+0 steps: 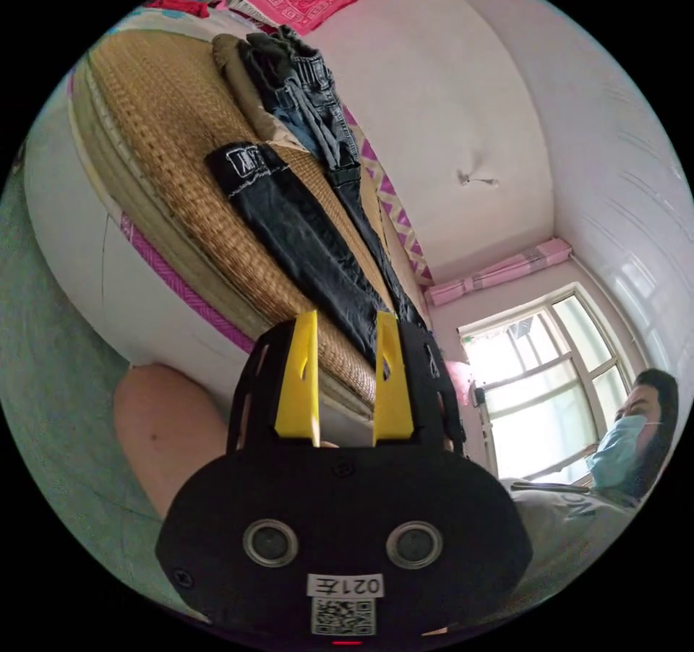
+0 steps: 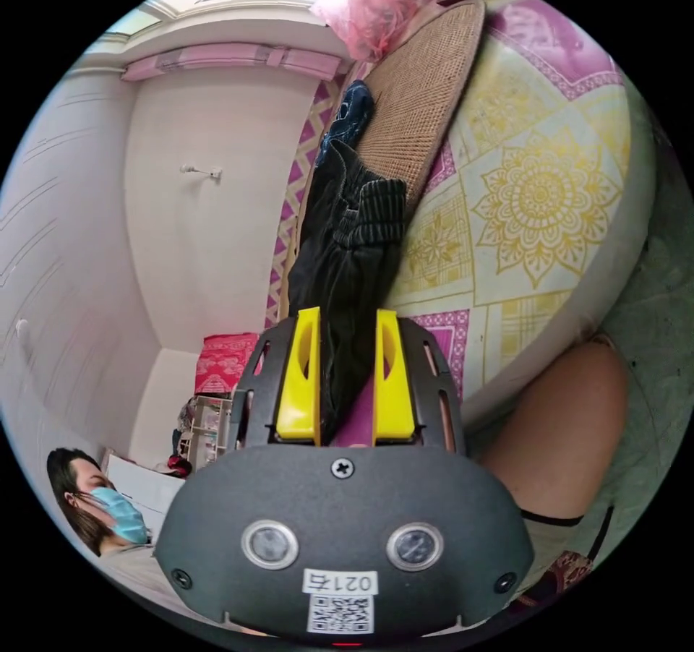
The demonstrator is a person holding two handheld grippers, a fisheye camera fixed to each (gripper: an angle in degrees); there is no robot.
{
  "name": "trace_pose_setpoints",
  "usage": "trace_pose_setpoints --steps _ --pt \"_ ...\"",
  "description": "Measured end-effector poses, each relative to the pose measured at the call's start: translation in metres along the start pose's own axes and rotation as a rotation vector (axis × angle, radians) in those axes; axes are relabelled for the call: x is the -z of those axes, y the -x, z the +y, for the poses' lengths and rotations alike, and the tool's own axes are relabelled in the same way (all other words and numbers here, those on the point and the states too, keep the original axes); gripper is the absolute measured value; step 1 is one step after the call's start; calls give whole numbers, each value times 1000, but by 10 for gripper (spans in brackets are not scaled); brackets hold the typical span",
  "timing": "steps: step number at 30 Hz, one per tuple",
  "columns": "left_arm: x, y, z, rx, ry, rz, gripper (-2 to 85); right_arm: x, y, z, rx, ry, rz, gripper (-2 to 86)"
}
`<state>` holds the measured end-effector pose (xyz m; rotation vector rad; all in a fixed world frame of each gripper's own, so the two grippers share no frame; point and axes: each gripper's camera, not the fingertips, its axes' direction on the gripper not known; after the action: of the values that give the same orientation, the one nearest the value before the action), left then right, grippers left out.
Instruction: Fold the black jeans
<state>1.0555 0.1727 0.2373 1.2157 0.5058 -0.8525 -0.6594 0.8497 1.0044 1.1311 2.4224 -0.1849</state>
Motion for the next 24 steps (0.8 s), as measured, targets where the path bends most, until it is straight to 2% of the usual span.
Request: trace_pose_setpoints --steps 5,10,17,24 --pt "-16 17 -9 77 -41 19 106 -15 -13 3 -16 2 -29 111" --pt "-24 34 -23 163 -115 -61 90 -23 -25 8 -33 6 -40 110" --pt "-2 44 -24 249 -30 -76 133 -28 -46 25 -59 18 -70 110" --pt "-31 48 -48 292 14 -132 161 -42 -61 38 -57 20 -75 106"
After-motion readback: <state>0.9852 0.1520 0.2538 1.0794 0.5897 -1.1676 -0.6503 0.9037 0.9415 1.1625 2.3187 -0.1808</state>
